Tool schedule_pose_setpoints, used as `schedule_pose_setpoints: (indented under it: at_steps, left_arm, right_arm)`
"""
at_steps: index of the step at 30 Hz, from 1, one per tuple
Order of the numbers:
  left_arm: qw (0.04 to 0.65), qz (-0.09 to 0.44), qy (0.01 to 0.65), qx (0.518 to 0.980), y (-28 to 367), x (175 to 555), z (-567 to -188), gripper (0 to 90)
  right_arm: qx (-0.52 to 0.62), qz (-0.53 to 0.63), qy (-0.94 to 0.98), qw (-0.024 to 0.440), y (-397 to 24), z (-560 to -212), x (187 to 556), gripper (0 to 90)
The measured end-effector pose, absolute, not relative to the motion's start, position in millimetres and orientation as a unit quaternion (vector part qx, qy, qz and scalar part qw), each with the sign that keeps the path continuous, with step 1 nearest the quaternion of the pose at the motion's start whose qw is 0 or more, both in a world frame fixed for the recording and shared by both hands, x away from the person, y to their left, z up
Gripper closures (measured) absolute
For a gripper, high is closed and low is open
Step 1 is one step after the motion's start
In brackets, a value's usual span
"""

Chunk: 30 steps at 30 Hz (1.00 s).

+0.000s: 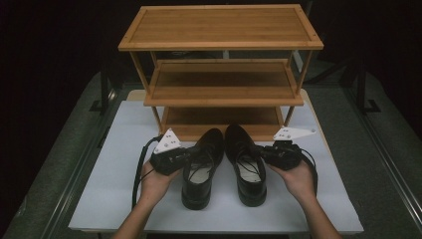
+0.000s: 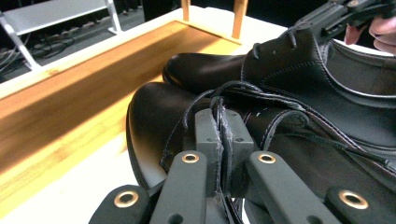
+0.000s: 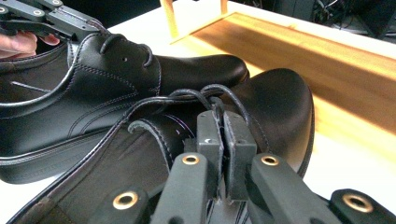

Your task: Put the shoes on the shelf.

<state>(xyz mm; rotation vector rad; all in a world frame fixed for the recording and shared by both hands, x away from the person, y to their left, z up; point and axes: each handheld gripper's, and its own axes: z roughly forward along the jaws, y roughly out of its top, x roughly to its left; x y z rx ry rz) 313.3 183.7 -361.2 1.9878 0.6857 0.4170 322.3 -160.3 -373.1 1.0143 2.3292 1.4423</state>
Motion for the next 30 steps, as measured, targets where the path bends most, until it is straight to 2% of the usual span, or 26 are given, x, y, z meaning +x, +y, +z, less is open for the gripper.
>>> schedule_pose_setpoints:
  at_steps: [13,21,30]
  left_arm:
    - [0.478,0.195,0.304,0.801,179,359,-362,87.3]
    - [0.473,0.215,0.310,0.796,169,398,-363,87.3]
    - [0.464,0.230,0.323,0.792,159,422,-376,87.2]
  right_arm:
    - [0.352,0.488,0.787,0.133,-156,-364,359,86.7]
    - [0.371,0.476,0.782,0.155,-146,-370,394,86.6]
    - [0.388,0.467,0.774,0.177,-133,-378,417,86.5]
